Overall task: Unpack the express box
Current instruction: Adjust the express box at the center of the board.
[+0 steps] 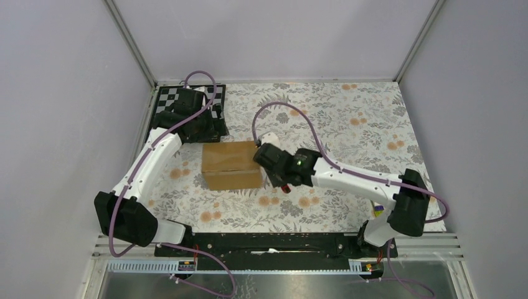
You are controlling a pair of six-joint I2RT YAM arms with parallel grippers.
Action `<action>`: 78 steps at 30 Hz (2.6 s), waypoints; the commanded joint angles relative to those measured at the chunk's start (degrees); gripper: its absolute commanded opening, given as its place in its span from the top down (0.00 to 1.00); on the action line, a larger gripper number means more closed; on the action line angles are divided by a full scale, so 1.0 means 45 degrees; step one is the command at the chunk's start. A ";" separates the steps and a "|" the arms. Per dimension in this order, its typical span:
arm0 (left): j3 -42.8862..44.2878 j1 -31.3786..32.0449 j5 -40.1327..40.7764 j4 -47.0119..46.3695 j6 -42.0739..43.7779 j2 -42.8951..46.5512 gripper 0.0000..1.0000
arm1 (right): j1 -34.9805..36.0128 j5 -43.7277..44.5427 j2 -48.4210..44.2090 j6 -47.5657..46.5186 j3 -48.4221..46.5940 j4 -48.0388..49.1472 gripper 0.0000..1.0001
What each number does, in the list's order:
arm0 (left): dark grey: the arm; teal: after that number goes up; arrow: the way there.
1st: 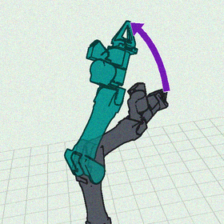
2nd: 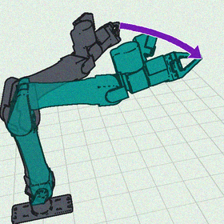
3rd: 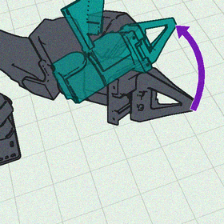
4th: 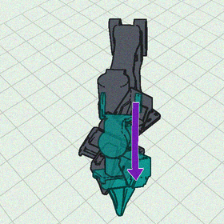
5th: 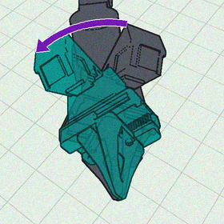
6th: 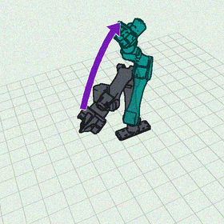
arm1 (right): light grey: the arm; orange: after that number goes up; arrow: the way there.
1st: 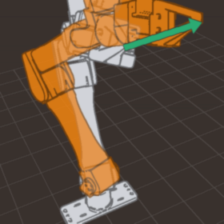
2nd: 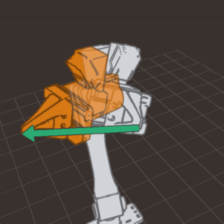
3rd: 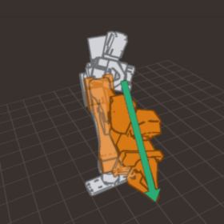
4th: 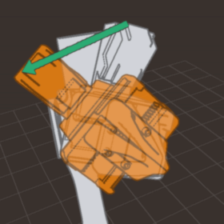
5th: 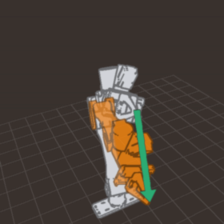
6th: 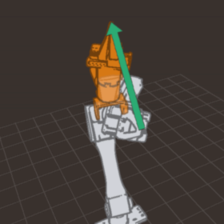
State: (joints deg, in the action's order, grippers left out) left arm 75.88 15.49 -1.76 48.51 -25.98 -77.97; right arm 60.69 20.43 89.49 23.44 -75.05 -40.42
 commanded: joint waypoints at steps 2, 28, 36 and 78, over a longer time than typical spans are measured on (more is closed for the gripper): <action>-0.0113 -0.0014 0.0752 -0.0469 0.0736 -0.0221 0.13 | 0.1362 -0.0183 -0.1668 0.1805 0.0579 -0.0073 1.00; -0.0461 -0.0111 0.1512 0.0375 0.0395 0.1861 0.10 | -0.1125 -0.0562 -0.4264 0.0992 0.1716 0.0696 1.00; -0.0685 0.0693 0.2080 0.0867 0.0094 0.2285 0.10 | -0.1344 -0.1588 -0.4324 0.0909 0.1889 0.1068 1.00; -0.3483 0.2261 0.3930 0.3368 -0.4388 0.6384 0.06 | -0.1899 -0.4662 -0.3784 0.1257 0.1550 0.0957 1.00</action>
State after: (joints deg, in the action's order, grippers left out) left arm 59.72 25.61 6.85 60.38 -41.12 -52.56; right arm 52.45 -3.51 72.44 28.99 -65.78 -36.95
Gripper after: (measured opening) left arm 0.927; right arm 0.304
